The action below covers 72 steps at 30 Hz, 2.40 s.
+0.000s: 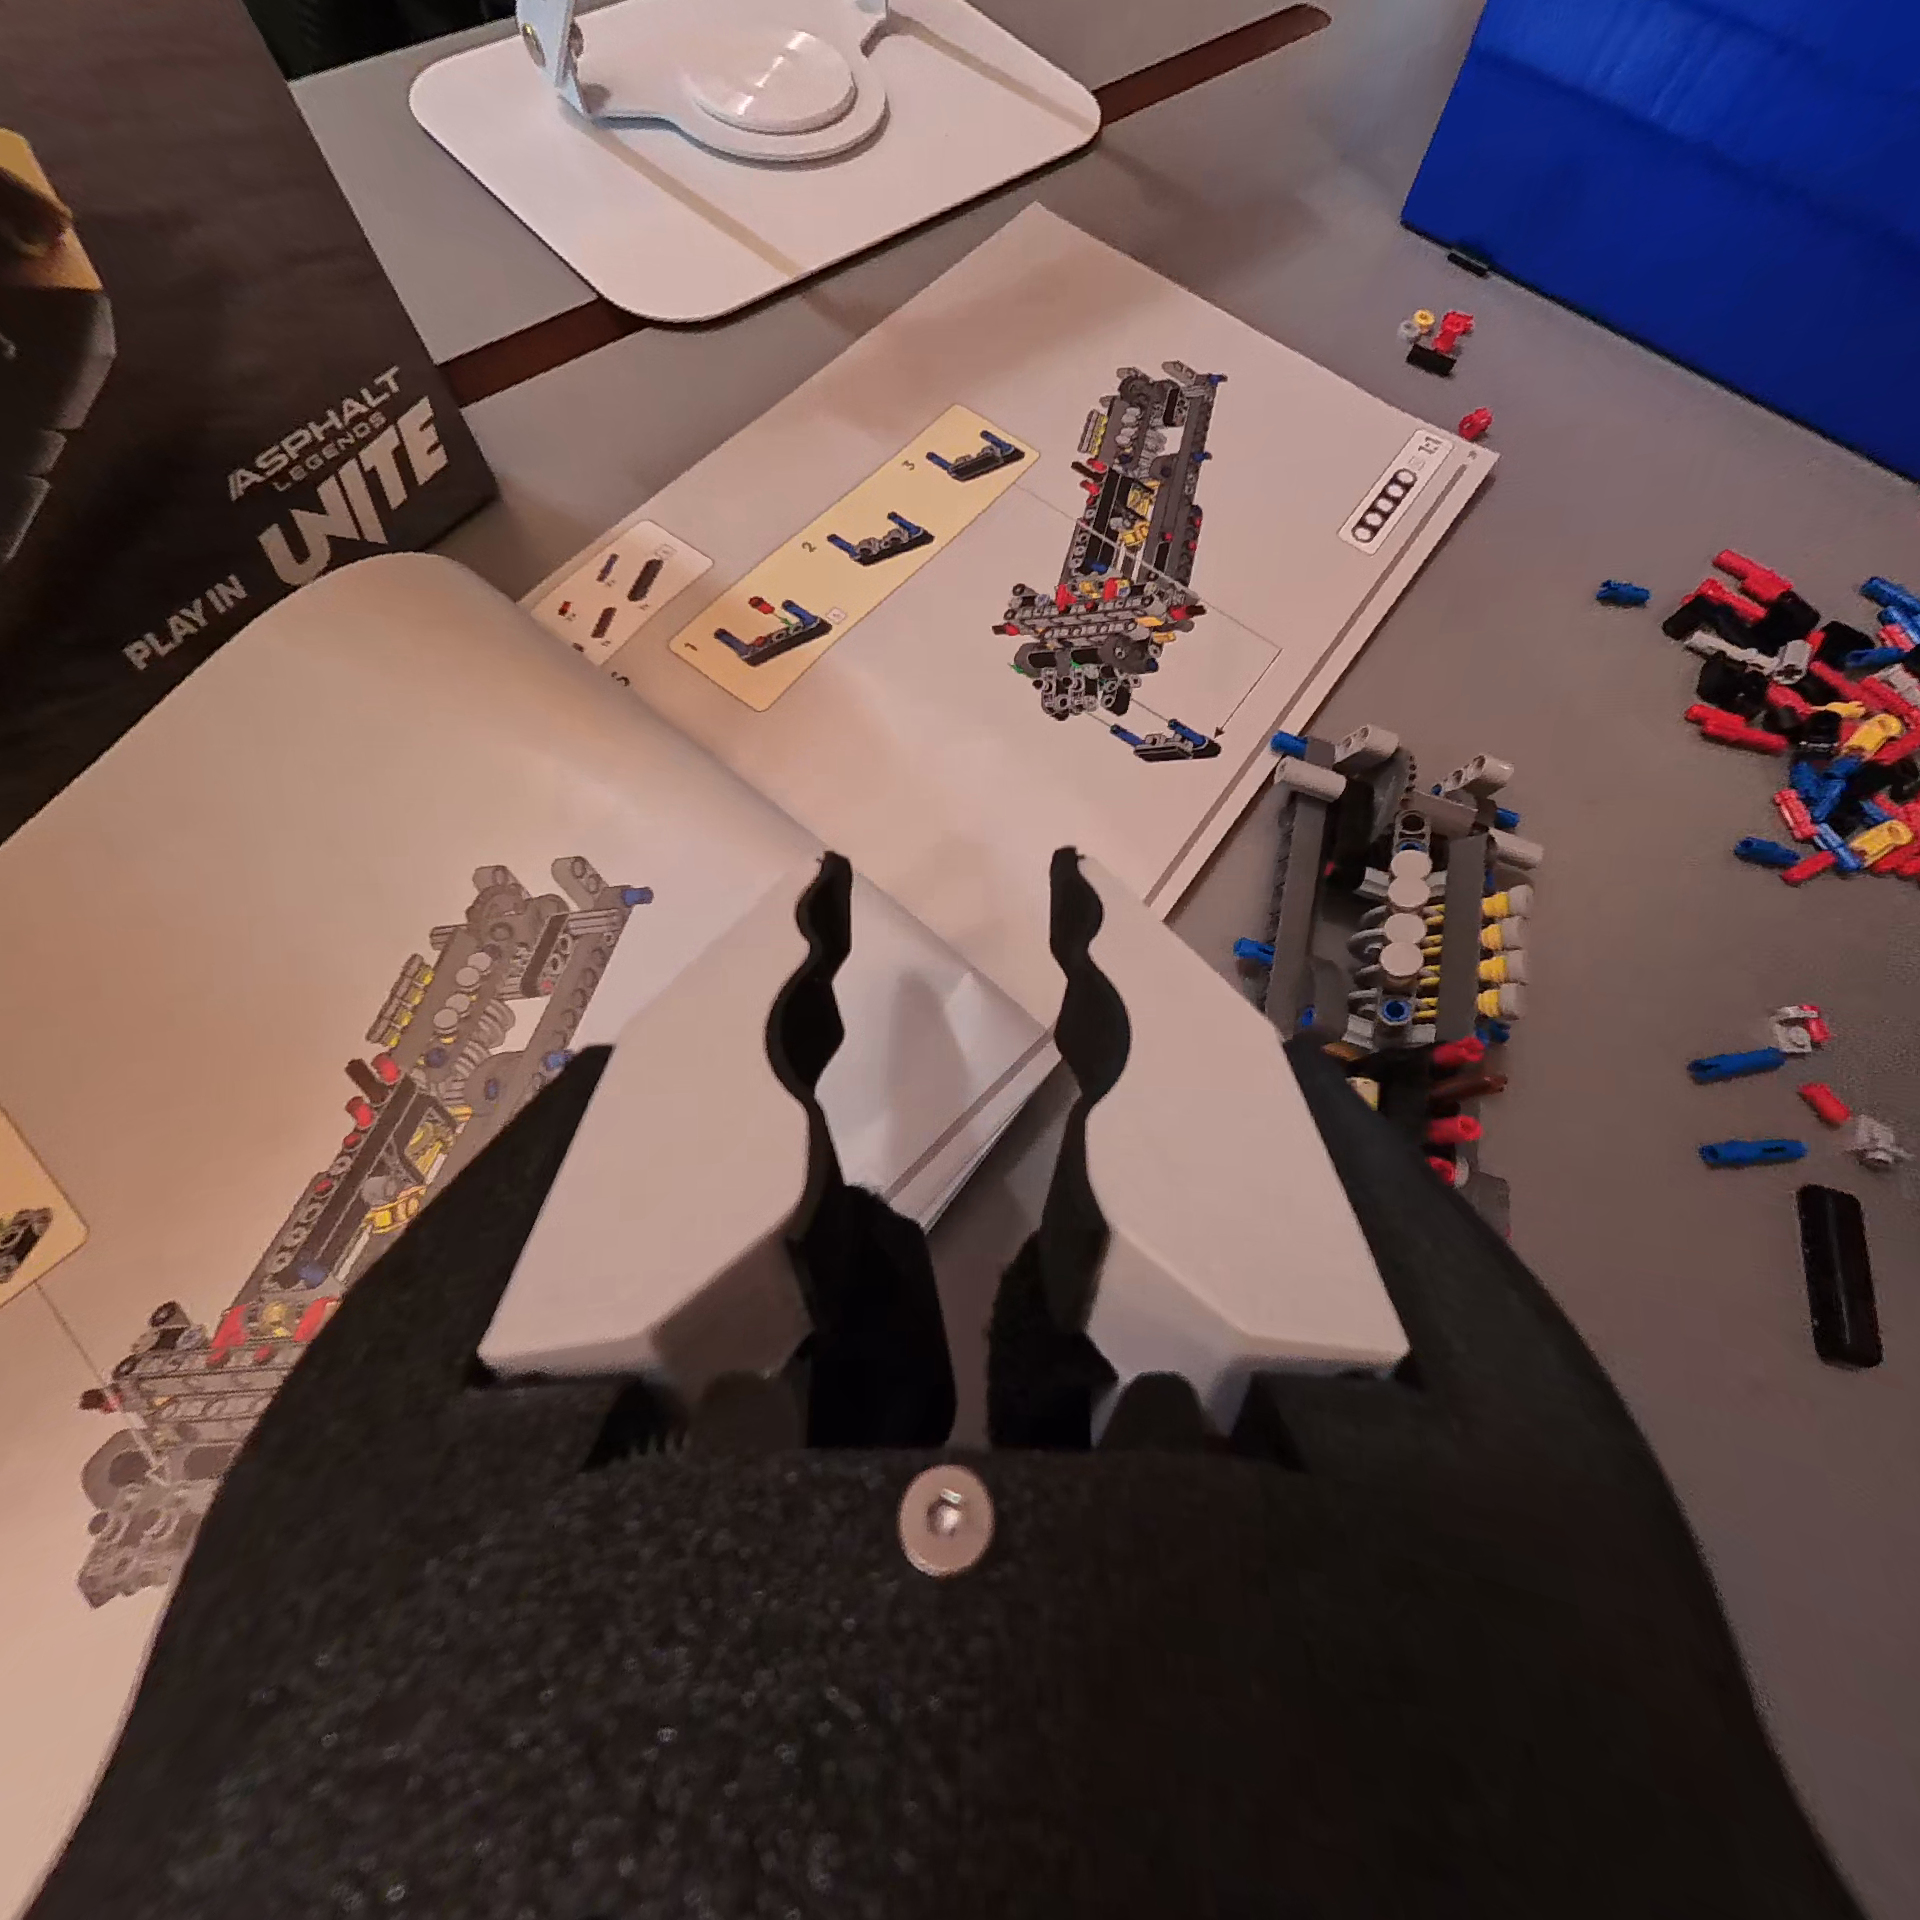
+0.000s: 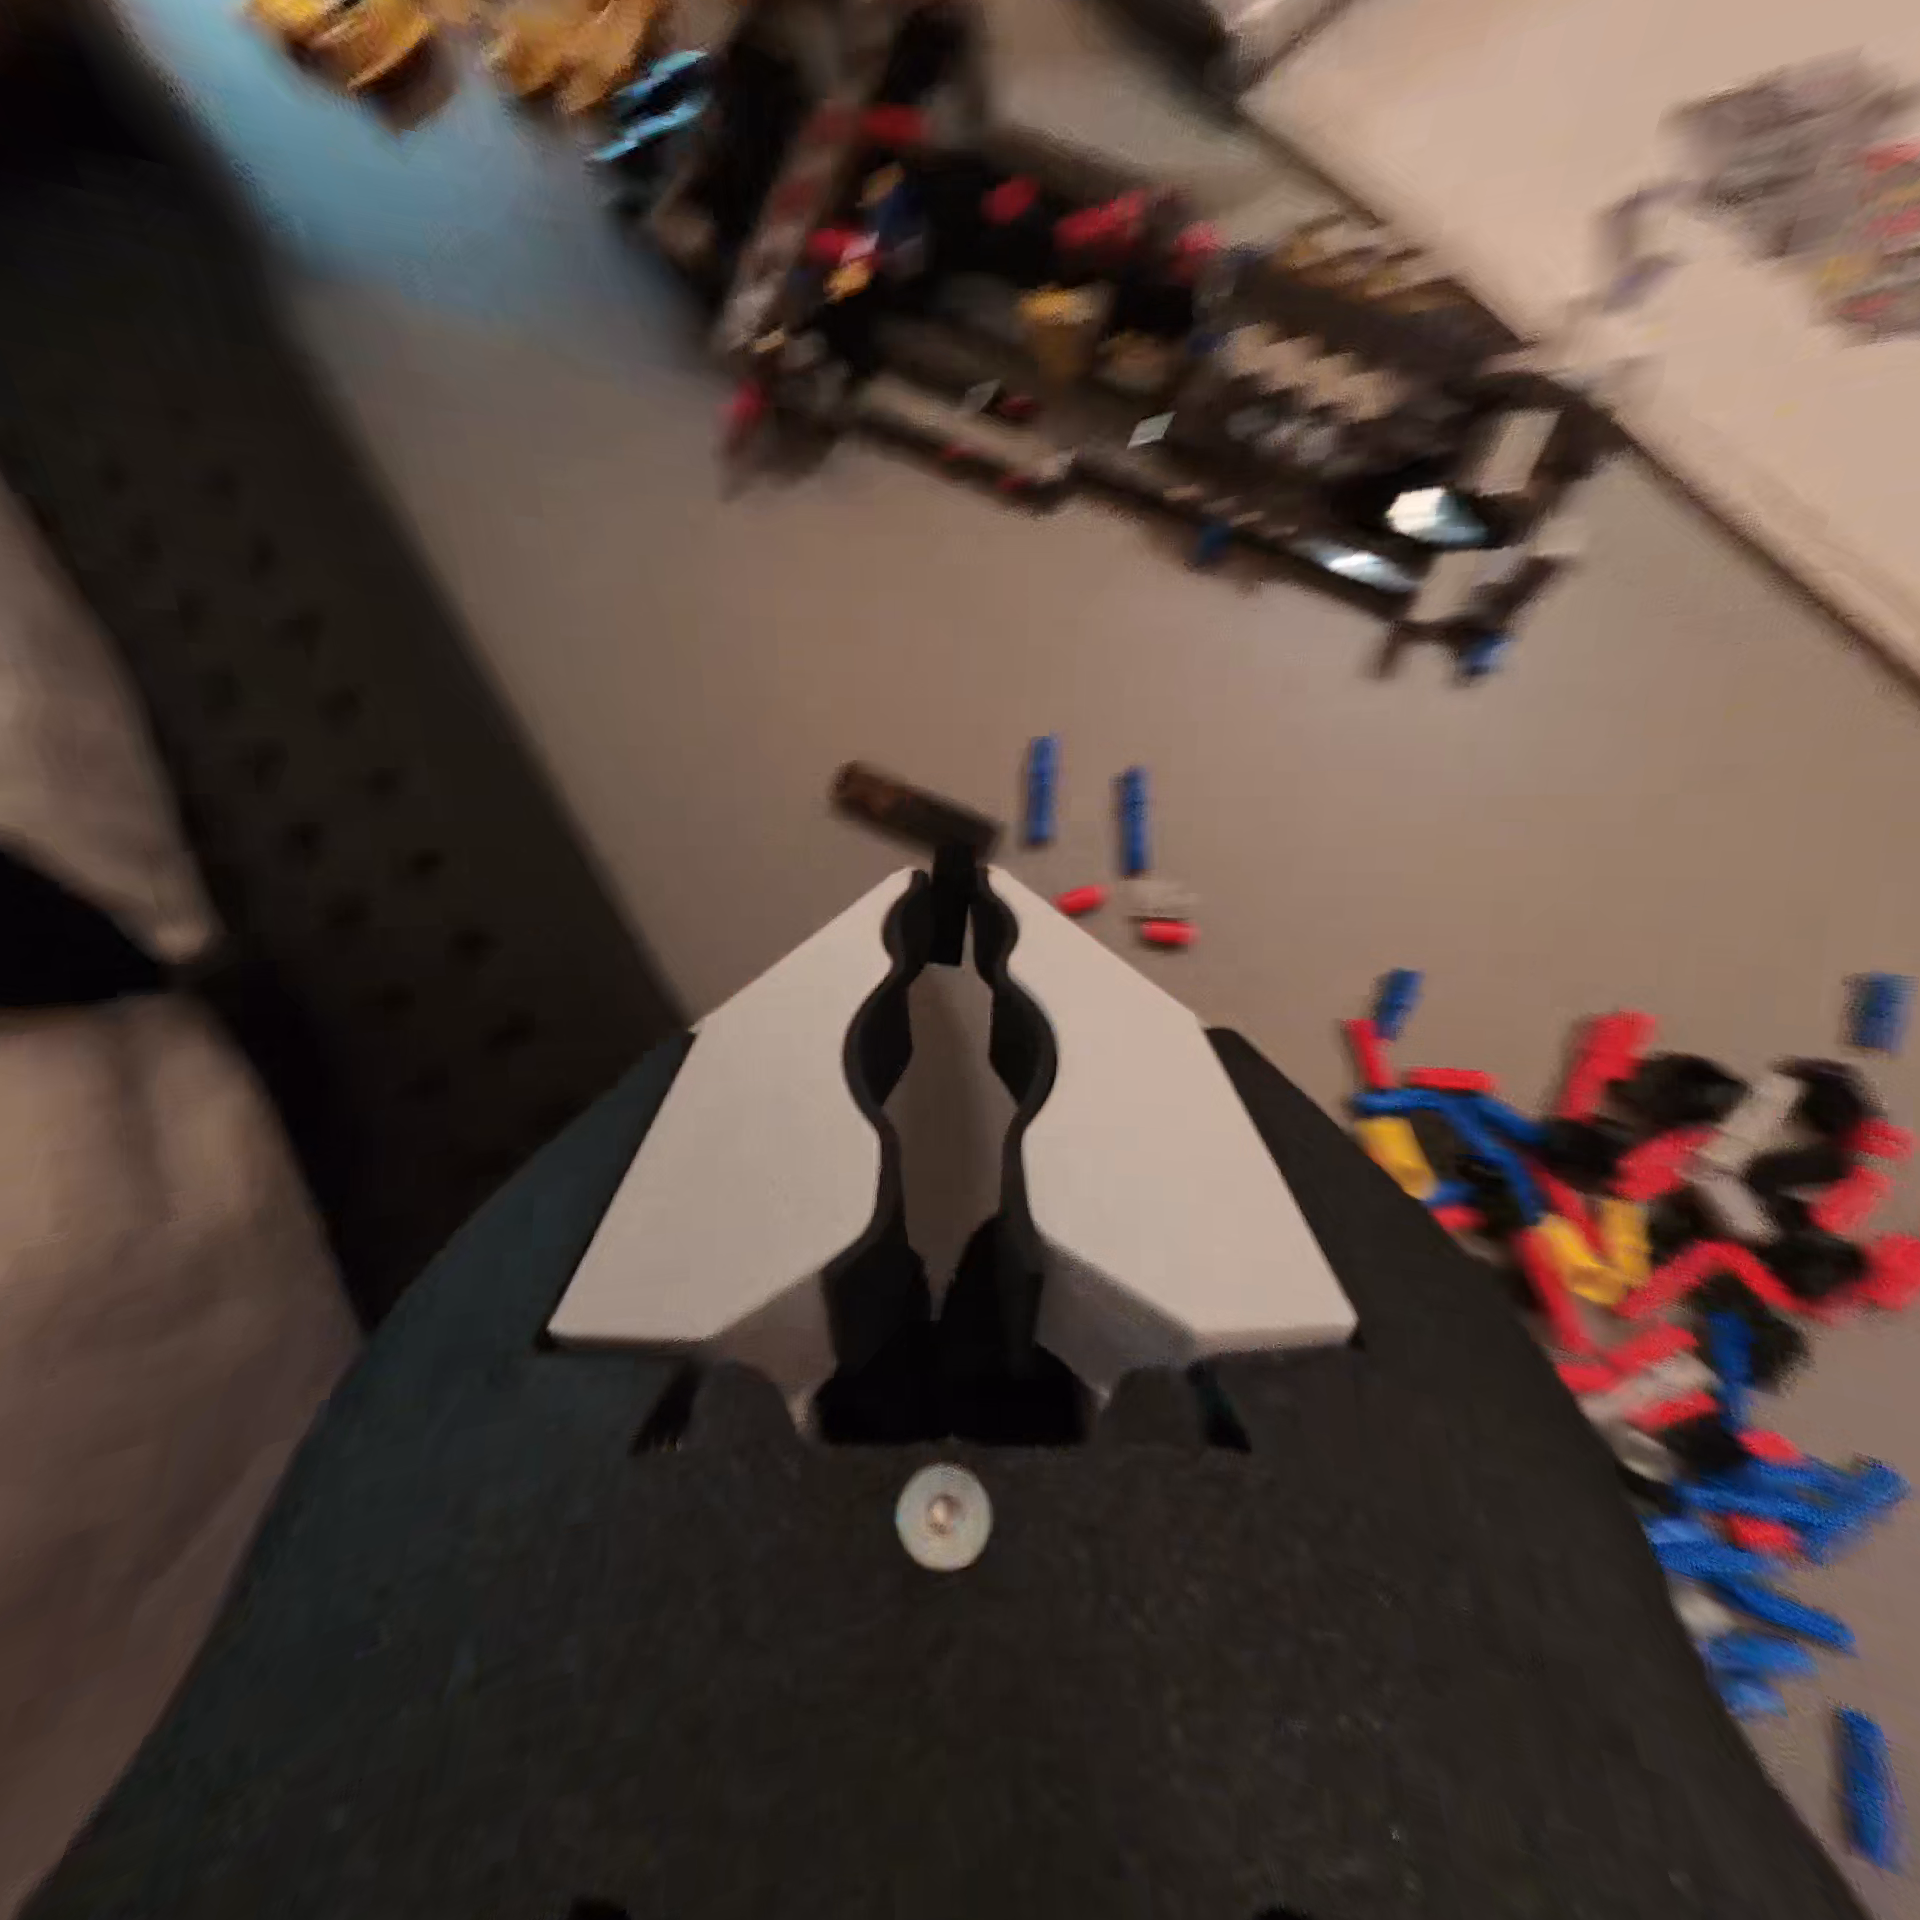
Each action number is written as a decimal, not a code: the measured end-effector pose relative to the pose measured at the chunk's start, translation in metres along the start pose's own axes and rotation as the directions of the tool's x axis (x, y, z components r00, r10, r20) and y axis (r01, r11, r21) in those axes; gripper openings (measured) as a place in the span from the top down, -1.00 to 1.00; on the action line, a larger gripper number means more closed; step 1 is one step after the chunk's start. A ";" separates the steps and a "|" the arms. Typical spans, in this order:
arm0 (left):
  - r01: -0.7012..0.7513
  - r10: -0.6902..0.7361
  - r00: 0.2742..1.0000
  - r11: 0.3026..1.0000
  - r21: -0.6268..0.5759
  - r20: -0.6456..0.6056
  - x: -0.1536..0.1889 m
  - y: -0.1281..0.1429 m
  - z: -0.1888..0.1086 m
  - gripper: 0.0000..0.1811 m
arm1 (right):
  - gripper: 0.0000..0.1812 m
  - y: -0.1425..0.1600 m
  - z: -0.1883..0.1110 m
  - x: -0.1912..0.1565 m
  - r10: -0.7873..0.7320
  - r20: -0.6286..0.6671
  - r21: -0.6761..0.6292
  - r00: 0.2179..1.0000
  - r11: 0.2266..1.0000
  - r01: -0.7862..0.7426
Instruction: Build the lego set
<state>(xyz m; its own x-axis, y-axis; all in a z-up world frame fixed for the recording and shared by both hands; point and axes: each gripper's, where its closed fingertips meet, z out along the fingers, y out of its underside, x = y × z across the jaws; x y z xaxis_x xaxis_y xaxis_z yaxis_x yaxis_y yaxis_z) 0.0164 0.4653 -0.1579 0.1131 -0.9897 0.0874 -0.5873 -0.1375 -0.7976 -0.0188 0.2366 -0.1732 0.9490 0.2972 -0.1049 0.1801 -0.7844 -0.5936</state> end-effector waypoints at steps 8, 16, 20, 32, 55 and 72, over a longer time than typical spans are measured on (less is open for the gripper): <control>-0.046 0.046 0.998 0.999 -0.009 0.030 0.001 0.003 0.002 0.60 | 0.93 0.024 0.026 -0.020 -0.009 0.004 -0.069 1.000 0.998 0.009; -0.057 0.056 0.997 0.998 0.010 0.061 -0.004 0.001 -0.001 0.61 | 0.88 -0.023 0.016 0.008 -0.011 -0.056 0.153 0.998 0.988 0.020; -0.043 0.042 0.998 0.999 0.012 0.049 -0.005 0.003 0.000 0.62 | 0.87 -0.078 0.010 0.074 0.111 -0.122 0.371 0.986 0.927 -0.058; -0.153 0.151 0.988 0.973 0.175 0.030 0.011 -0.022 -0.016 0.61 | 0.84 -0.118 0.006 0.119 0.282 -0.030 0.609 0.959 0.766 -0.206; -0.082 0.057 0.994 0.959 0.270 0.096 0.002 -0.034 -0.032 0.42 | 0.75 -0.003 0.030 -0.012 -0.244 0.122 0.098 0.962 0.967 0.233; 0.260 -0.186 0.943 0.929 0.263 -0.276 0.014 -0.043 -0.047 0.63 | 0.93 -0.060 0.020 0.021 -0.243 -0.238 0.269 0.940 0.914 0.304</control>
<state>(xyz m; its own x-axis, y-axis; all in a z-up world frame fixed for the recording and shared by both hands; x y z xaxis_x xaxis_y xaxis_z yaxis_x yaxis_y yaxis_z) 0.0053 0.4554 -0.0948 -0.0054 -0.9185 0.3954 -0.3052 -0.3750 -0.8754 -0.0150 0.3009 -0.1563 0.9102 0.3408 0.2352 0.3837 -0.4803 -0.7887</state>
